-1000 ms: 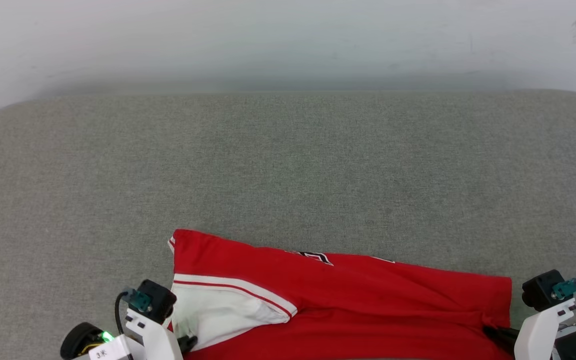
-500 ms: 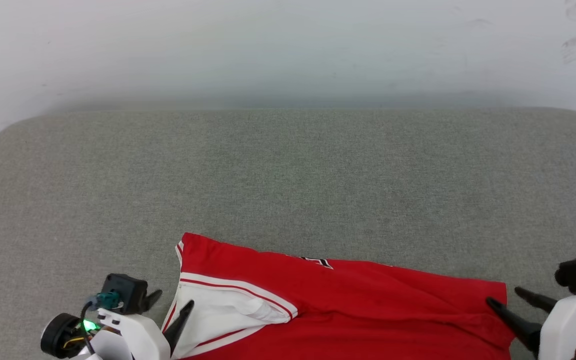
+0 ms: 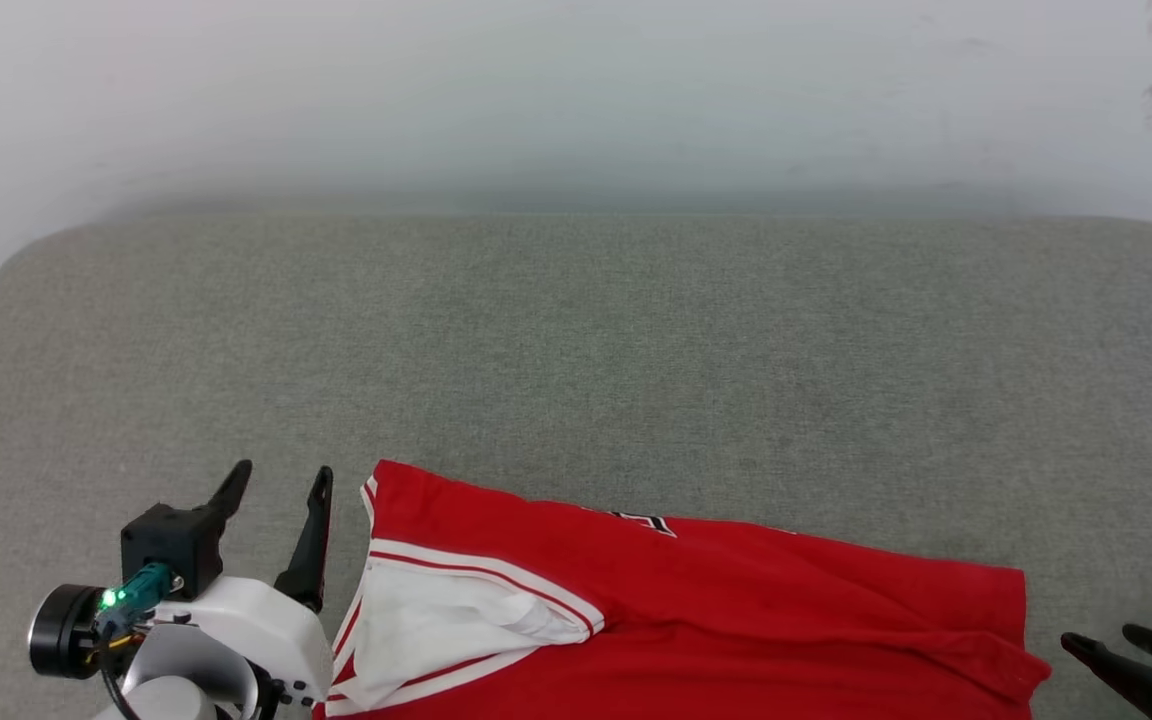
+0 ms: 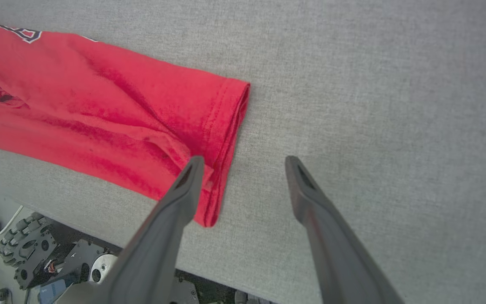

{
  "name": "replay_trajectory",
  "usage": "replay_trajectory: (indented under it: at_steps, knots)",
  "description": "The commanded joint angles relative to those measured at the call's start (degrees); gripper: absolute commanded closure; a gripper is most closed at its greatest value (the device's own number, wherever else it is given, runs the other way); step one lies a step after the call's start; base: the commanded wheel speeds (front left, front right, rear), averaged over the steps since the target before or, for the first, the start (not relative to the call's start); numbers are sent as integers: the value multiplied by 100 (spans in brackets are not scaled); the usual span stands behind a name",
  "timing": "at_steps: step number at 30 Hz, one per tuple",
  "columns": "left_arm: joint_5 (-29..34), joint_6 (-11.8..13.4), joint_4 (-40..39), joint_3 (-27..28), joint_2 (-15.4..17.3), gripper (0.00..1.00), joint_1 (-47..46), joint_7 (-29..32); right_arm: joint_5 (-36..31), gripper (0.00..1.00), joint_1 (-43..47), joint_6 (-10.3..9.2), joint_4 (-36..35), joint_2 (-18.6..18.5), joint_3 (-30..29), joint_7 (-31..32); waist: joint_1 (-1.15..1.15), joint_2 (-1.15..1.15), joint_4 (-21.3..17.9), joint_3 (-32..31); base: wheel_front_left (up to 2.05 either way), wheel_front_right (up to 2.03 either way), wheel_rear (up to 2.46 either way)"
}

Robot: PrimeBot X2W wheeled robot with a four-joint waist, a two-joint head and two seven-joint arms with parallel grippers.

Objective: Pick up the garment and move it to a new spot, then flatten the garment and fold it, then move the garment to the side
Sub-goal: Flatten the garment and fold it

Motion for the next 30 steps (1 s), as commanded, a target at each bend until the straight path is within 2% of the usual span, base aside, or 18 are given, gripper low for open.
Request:
replay_trajectory:
  at_steps: [1, 6, 7, 14, 18, 24, 30]
  knots:
    - [268, 40, -43, 256, -119, 0, 257, -36, 81, 0, -3, -5, 57, 29, -42, 93, 0, 0, 56, 50, 0, 0, 0]
    - [1233, 104, -171, 1254, -594, 0, 789, -38, 248, 0, -201, -5, 283, 175, 24, 317, 0, 0, 182, 121, 0, 0, 0]
    - [1233, 104, -171, 1254, -594, 0, 789, -38, 248, 0, -201, -5, 283, 175, 24, 317, 0, 0, 182, 121, 0, 0, 0]
    - [2305, -94, -291, 2193, -1294, 0, 1444, -38, 343, 0, -420, -5, 685, 359, 274, 369, 0, 0, 358, 232, 0, 0, 0]
    - [2741, -272, -288, 2536, -1668, 0, 1666, -35, 443, 0, -517, -4, 888, 496, 462, 273, 0, 0, 443, 308, 0, 0, 0]
    - [3385, -687, -229, 2869, -2131, 0, 1825, -34, 573, 0, -564, -4, 1046, 714, 977, 94, 0, 0, 543, 396, 0, 0, 0]
    - [3804, -1082, -167, 3339, -2609, 0, 1918, -34, 716, 0, -590, -3, 1159, 773, 1439, -193, 0, 0, 598, 442, 0, 0, 0]
